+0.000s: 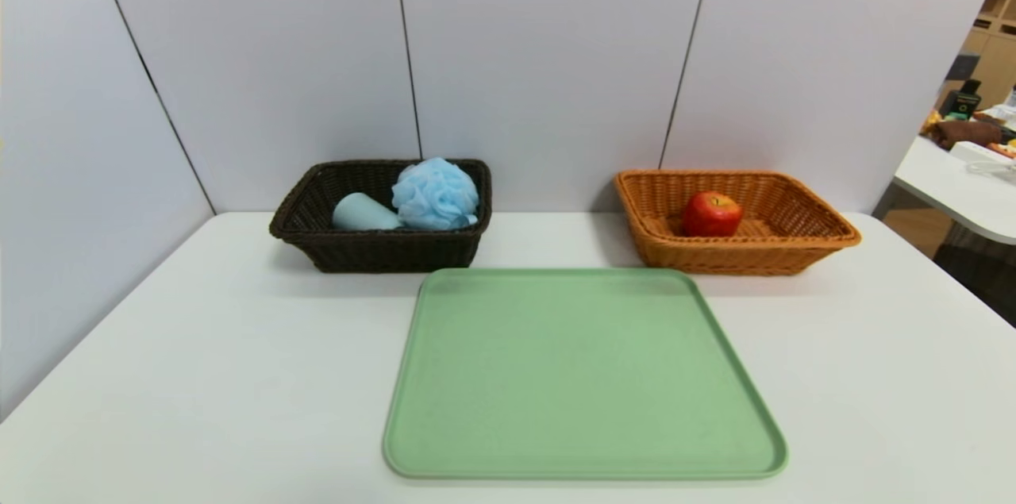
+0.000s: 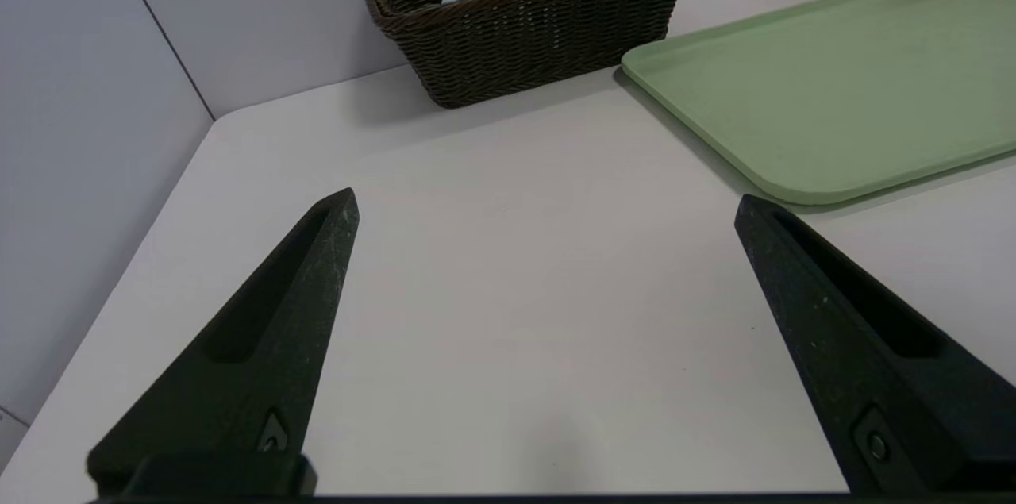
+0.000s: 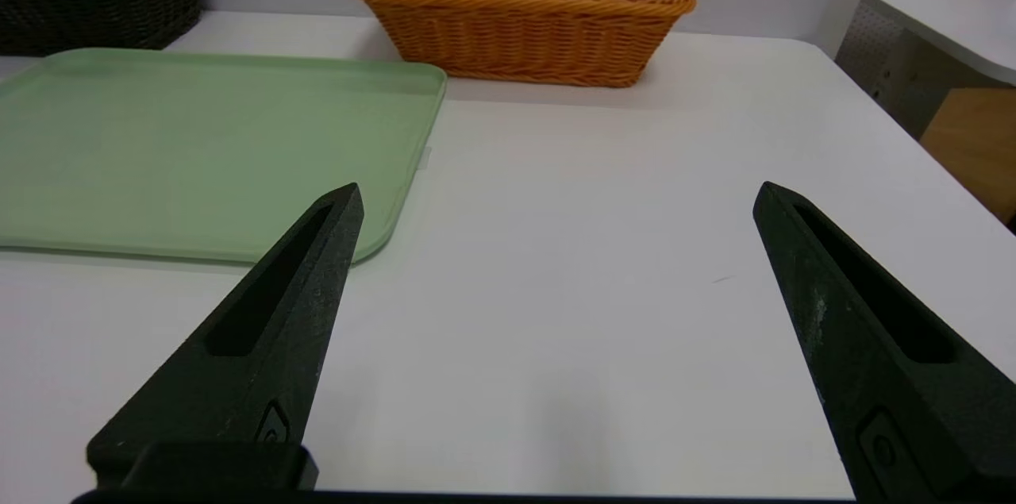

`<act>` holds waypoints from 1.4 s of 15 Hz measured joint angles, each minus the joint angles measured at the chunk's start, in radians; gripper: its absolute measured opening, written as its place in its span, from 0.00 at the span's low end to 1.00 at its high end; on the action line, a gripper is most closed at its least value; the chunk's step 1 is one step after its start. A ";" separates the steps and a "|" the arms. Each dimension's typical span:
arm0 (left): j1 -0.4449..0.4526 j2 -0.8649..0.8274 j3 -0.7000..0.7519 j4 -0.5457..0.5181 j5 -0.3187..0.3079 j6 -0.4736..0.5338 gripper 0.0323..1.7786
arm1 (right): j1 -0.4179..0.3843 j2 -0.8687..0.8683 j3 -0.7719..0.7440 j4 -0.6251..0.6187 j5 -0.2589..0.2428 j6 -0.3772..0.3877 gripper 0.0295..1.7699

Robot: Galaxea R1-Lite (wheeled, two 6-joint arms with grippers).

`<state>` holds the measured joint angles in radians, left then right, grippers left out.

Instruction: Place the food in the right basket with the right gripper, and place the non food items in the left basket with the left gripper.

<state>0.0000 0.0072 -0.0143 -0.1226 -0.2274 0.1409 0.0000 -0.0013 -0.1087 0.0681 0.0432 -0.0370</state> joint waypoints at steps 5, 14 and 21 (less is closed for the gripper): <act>-0.001 -0.005 0.003 0.005 0.070 -0.046 0.95 | 0.000 0.000 0.077 -0.049 -0.004 -0.003 0.96; -0.001 -0.005 0.011 0.133 0.201 -0.056 0.95 | 0.000 0.000 0.104 -0.051 -0.021 -0.013 0.96; -0.002 -0.005 0.014 0.124 0.203 -0.060 0.95 | 0.001 0.000 0.104 -0.042 -0.016 -0.014 0.96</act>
<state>-0.0017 0.0019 0.0000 0.0019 -0.0240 0.0809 0.0009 -0.0013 -0.0051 0.0260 0.0272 -0.0515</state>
